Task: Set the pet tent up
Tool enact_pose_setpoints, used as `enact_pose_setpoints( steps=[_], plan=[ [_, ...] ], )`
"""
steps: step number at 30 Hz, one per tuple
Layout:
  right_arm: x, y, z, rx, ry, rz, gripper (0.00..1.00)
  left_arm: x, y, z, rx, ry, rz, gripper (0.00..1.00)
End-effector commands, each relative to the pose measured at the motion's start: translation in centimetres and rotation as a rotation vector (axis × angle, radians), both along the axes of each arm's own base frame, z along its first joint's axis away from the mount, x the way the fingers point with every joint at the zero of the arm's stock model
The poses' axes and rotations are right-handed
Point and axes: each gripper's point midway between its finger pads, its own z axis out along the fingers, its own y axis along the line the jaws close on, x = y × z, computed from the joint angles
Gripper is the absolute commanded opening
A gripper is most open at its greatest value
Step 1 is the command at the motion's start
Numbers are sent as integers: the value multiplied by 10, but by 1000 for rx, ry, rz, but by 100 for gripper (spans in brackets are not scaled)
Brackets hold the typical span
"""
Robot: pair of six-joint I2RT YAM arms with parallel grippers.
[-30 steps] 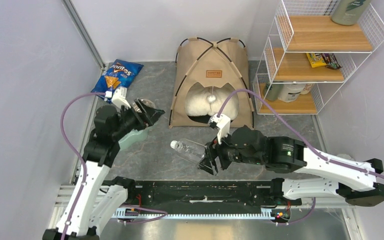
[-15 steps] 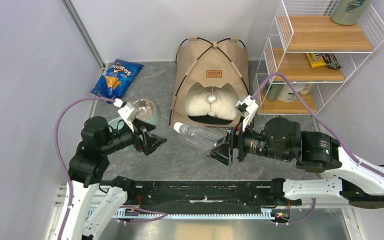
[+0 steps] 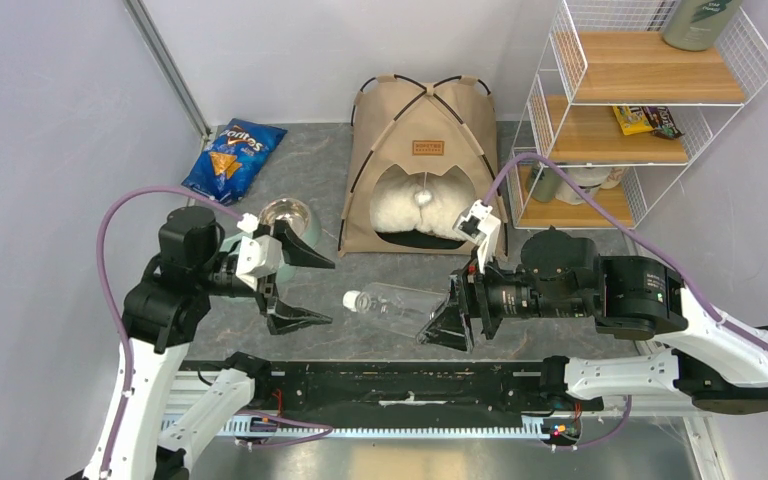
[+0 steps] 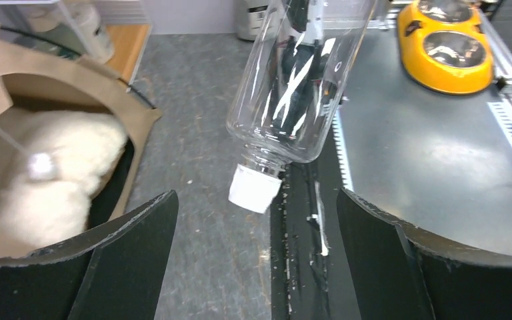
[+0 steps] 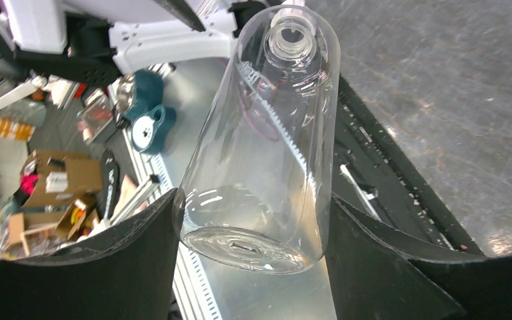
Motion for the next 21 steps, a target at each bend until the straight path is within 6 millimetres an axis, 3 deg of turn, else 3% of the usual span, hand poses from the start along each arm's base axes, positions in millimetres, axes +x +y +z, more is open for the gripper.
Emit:
enact_pose_setpoints(
  steps=[1, 9, 21],
  plan=[
    [-26, 3, 31, 104, 42, 132, 47, -26, -8, -5, -63, 27, -213, 95],
    [-38, 19, 39, 138, 51, 238, 47, -39, -12, -18, -71, 172, -291, 92],
    [-32, 30, 49, 148, -2, 243, 47, -46, -13, -49, -24, 252, -294, 86]
  ],
)
